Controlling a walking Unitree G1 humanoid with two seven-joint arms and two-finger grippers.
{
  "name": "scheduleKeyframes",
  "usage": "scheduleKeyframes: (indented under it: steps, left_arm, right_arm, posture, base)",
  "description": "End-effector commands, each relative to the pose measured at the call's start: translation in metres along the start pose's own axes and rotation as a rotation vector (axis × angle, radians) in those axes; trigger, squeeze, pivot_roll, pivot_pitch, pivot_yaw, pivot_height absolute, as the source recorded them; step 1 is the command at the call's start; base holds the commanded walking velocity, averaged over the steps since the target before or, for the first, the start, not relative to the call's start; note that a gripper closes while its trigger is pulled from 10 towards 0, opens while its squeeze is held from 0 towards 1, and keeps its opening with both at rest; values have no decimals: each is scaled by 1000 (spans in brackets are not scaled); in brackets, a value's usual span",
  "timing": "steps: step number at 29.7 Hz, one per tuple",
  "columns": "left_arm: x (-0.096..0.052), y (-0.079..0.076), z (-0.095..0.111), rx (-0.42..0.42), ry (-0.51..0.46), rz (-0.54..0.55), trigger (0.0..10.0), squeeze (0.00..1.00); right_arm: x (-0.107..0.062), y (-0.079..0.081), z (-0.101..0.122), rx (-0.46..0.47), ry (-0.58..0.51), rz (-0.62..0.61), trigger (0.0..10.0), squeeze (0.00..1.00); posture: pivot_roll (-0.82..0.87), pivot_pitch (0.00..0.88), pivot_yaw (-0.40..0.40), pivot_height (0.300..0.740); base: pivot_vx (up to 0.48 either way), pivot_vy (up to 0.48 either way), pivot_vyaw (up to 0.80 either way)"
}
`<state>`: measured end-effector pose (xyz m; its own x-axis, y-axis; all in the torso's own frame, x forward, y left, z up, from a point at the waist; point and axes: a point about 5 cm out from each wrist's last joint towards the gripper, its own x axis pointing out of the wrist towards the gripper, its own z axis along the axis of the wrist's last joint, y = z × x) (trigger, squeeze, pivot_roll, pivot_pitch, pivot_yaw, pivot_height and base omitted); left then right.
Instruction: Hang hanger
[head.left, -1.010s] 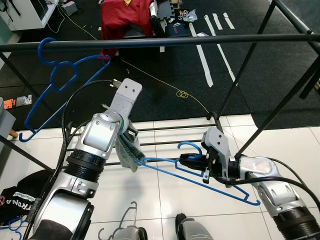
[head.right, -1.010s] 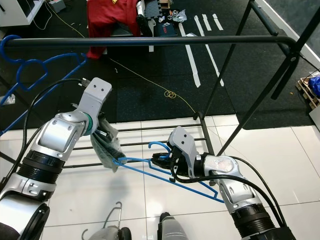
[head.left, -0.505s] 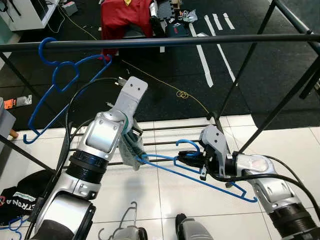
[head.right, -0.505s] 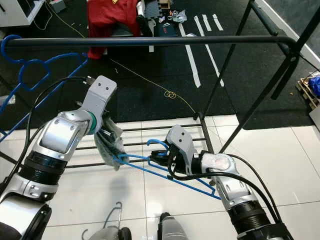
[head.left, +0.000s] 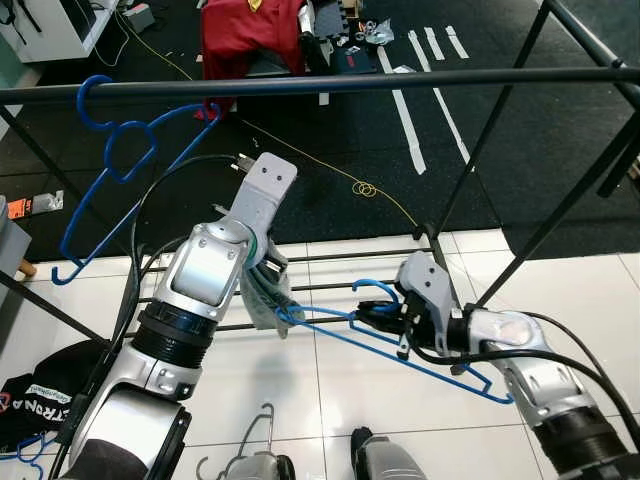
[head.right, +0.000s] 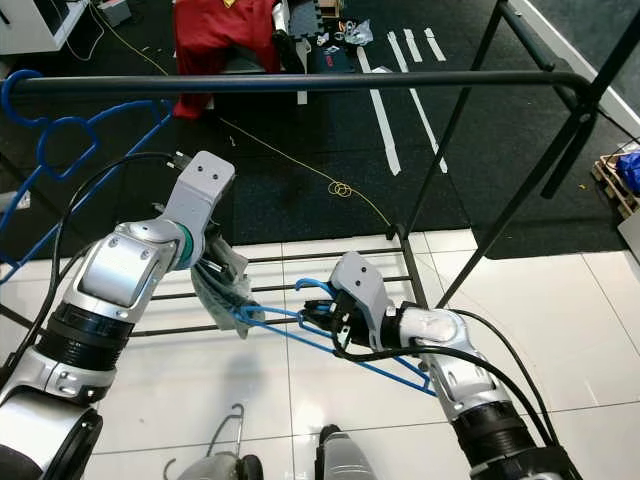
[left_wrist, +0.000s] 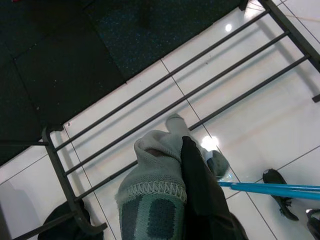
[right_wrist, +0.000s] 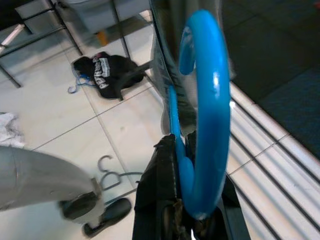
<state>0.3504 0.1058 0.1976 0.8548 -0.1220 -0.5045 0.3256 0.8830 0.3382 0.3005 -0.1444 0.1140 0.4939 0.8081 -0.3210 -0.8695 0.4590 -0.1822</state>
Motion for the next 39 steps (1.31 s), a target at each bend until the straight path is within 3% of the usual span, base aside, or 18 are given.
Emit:
scheduleKeyframes:
  steps: [1,6,16,26,37,39]
  left_arm:
    - [-1,-1,-3,6,14,-9,10000,0]
    - [-1,0,-4,12,16,-3,10000,0]
    - [2,5,-6,32,16,27,10000,0]
    - [2,5,-6,38,17,32,10000,0]
    - [-5,-3,4,38,-6,-4,10000,0]
    - [-10,-8,7,34,-13,-20,10000,0]
  right_arm:
    - [3,2,-4,-10,12,-5,10000,0]
    - [6,3,2,-12,-16,1,10000,0]
    - [-12,3,0,-13,-16,21,10000,0]
    - [-15,4,-1,-13,-19,21,10000,0]
    - [0,1,-3,-18,-24,-18,10000,0]
    - [9,0,-3,-21,-24,-36,10000,0]
  posture:
    - [-65,122,116,740]
    - [-64,121,116,740]
    - [-69,126,116,740]
    - [-70,125,117,740]
    - [-62,112,114,740]
    - [-52,105,105,740]
  base:
    - [0,0,0]
    - [0,0,0]
    - [0,0,0]
    - [0,0,0]
    - [0,0,0]
    - [0,0,0]
